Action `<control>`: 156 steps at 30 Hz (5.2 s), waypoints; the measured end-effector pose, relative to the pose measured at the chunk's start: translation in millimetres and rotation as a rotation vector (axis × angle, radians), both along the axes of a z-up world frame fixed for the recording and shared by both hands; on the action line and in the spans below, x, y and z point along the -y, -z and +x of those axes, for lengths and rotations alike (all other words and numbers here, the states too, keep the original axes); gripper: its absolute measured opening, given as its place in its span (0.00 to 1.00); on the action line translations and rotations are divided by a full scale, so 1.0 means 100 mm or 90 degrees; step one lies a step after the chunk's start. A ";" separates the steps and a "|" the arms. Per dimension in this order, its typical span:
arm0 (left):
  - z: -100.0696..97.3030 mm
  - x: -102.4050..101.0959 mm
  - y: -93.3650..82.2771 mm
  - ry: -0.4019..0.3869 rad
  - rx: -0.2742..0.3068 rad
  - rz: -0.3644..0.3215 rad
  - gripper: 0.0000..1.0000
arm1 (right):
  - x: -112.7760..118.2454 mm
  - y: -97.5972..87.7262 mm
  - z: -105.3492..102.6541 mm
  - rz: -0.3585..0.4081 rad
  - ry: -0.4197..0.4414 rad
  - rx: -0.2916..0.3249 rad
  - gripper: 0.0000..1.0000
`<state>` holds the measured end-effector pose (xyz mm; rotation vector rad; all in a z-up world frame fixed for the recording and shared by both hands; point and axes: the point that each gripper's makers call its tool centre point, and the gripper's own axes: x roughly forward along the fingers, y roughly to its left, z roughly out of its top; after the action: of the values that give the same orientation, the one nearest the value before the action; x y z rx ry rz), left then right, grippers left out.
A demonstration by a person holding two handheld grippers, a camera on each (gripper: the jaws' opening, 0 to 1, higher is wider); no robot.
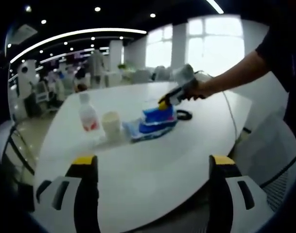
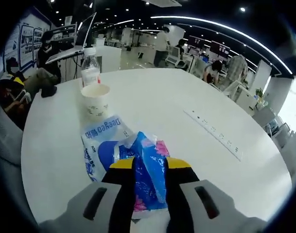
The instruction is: Arrange the tabletop items into an orderly group along one side of the table until the central work area is clear of visible clutter.
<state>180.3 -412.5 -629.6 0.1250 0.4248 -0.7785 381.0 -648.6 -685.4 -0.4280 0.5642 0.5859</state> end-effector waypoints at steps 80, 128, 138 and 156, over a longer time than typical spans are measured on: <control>-0.02 0.01 0.03 0.004 -0.011 0.005 0.98 | 1.14 0.71 -0.60 0.028 0.113 -0.121 0.22; -0.04 0.03 0.05 0.017 -0.018 -0.003 0.93 | 1.08 0.62 -0.61 0.008 0.093 -0.093 0.01; -0.06 0.04 0.05 0.023 -0.020 -0.005 0.92 | 1.12 0.43 -0.61 0.012 0.105 -0.062 0.01; -0.05 0.05 0.01 0.023 -0.006 -0.004 0.96 | 1.10 0.09 -0.71 0.014 0.102 -0.002 0.01</control>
<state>175.5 -417.7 -630.5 0.1234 0.4293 -0.8170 309.6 -758.4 -694.0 -0.3578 0.5894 0.4394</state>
